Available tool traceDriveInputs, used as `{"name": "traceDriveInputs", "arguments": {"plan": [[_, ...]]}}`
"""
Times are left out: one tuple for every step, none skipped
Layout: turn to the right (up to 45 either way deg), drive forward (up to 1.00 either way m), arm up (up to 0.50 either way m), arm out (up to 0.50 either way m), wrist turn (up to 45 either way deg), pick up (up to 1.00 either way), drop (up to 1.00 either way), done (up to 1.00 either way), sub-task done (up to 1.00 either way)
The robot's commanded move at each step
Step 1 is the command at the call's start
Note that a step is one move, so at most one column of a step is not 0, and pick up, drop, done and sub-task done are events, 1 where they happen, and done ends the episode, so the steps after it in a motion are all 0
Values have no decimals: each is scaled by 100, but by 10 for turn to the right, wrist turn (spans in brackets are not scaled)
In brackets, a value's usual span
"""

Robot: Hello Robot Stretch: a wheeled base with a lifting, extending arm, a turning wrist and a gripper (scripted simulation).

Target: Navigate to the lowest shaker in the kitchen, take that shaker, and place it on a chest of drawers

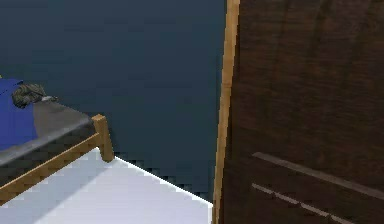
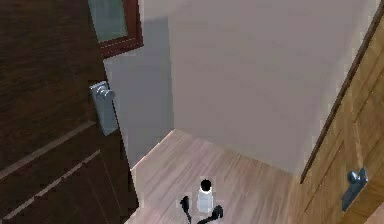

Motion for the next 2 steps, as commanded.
{"name": "traceDriveInputs", "arguments": {"plan": [[0, 15, 0, 0, 0, 0, 0, 0, 0], [-450, 0, 0, 0, 0, 0, 0, 0, 0]]}}
